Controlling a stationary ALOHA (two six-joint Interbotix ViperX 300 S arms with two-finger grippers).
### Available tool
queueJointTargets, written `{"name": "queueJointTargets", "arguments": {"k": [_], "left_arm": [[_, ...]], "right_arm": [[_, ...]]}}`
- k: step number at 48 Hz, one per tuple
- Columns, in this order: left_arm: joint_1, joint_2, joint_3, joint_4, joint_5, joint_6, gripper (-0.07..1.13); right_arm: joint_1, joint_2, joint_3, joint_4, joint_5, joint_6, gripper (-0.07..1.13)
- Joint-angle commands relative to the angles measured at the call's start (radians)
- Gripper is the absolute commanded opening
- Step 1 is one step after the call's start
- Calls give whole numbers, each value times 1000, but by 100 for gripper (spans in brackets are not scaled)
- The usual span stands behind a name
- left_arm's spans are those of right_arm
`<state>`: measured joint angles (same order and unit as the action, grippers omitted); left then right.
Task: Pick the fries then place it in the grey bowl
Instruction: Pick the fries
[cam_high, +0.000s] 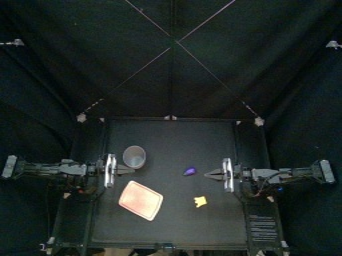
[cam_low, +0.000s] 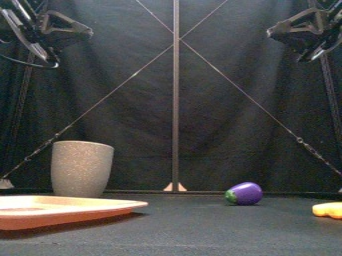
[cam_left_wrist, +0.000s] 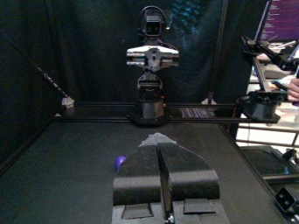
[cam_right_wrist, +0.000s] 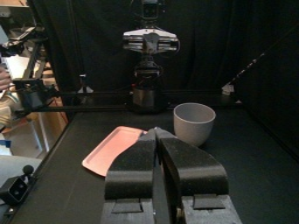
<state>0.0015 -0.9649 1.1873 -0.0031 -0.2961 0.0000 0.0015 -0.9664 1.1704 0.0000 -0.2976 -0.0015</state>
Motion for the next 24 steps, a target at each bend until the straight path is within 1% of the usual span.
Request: {"name": "queueJointTargets", "arguments": {"k": [1, 7, 14, 19, 24], "left_arm": [[3, 14, -25, -41, 14, -3, -2], [2, 14, -32, -75, 41, -2, -1], [2, 14, -41, -77, 46, -2, -1], [3, 14, -43, -77, 44, 0, -1], [3, 14, -43, -75, 44, 0, -1]], "right_arm": [[2, 38, -12, 9, 11, 15, -3], [-9, 118, -35, 18, 83, 21, 0], [-23, 239, -89, 11, 233, 21, 6], [-23, 313, -133, 11, 327, 20, 22], [-20, 344, -153, 12, 341, 21, 50]]}}
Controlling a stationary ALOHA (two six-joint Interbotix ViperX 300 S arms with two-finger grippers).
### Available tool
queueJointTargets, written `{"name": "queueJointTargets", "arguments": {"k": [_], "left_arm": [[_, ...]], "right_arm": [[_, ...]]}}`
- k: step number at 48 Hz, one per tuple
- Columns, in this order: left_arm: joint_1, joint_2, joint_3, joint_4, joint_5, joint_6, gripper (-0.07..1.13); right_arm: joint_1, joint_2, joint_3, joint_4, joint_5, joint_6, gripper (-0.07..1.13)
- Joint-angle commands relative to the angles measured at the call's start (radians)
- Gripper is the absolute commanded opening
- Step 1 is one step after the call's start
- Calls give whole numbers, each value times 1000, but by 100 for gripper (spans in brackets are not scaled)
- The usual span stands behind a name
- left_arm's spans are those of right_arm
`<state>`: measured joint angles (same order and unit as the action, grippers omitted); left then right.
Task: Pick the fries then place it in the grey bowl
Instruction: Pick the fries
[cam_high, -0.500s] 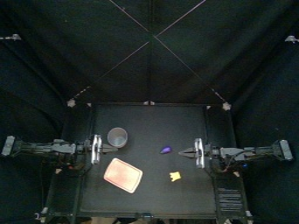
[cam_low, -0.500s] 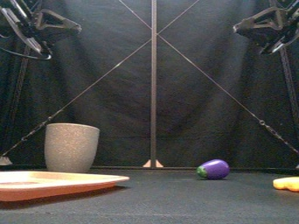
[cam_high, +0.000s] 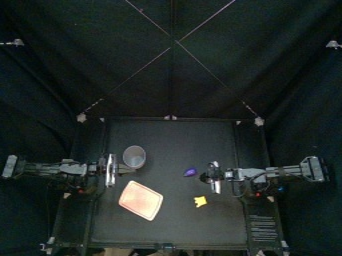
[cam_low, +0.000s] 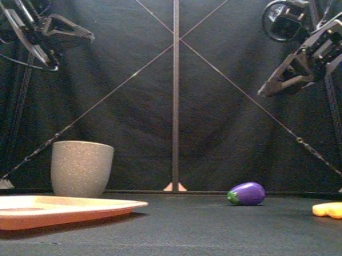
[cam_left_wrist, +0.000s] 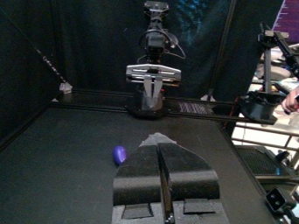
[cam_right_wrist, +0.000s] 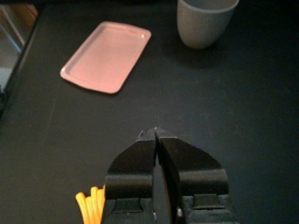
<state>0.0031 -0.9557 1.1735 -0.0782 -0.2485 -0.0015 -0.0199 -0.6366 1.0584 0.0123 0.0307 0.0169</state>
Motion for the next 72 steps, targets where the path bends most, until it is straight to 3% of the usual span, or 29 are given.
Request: {"name": "queueJointTargets", "arguments": {"k": [1, 7, 11, 21, 34, 41, 56, 72], "left_arm": [[0, 5, -28, 0, -3, 2, -1], [0, 6, -29, -3, -2, 2, -1], [0, 5, -29, 0, -3, 3, -1], [2, 5, -29, -3, -8, 3, -1], [6, 5, -29, 0, -8, 5, -1], [18, 5, -26, -2, -8, 3, -1], [29, 6, -21, 0, -8, 3, -1], [41, 5, -11, -3, -8, 3, -1]], "right_arm": [[2, 17, -44, 2, 11, 3, 56], [-2, 17, -43, 6, -23, 5, 95], [-2, 21, -40, 17, -52, 5, 109], [14, 49, -43, 51, -14, 5, 105], [100, 152, -109, 72, 417, 5, 105], [150, 222, -147, 69, 529, 3, 105], [247, 417, -192, 72, 506, 6, 105], [252, 563, -250, 77, 486, 6, 105]]}}
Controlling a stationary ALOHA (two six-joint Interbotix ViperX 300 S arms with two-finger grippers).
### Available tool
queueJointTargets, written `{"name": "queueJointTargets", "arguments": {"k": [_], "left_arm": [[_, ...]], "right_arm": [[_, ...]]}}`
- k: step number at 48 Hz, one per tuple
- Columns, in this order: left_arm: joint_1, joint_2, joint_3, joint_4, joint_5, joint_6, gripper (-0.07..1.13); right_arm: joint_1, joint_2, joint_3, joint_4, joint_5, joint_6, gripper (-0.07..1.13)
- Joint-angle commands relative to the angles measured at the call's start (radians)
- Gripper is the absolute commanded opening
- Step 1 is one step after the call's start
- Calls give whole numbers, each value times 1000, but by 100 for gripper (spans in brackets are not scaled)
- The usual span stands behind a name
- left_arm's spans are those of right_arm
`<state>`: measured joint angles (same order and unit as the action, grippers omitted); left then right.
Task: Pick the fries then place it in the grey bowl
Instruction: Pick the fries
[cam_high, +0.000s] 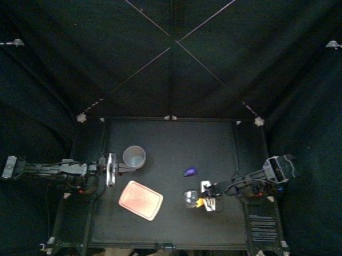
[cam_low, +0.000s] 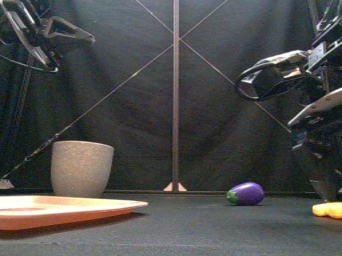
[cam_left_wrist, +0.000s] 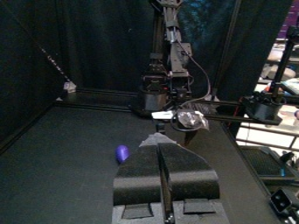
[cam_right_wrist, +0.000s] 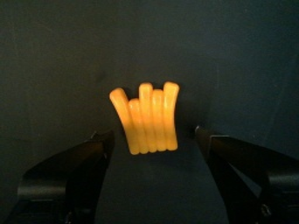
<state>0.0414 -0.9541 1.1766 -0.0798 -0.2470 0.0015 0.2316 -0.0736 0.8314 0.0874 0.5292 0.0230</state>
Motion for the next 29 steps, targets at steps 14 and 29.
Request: {"name": "queueJointTargets", "arguments": {"k": [14, 29], "left_arm": [[3, 3, -11, -3, -6, -3, -1], [3, -5, -11, -5, 0, 0, -1]], "right_arm": [[11, 29, -23, 6, -25, 18, 104], [43, 40, -25, -37, -21, 126, 70]]}}
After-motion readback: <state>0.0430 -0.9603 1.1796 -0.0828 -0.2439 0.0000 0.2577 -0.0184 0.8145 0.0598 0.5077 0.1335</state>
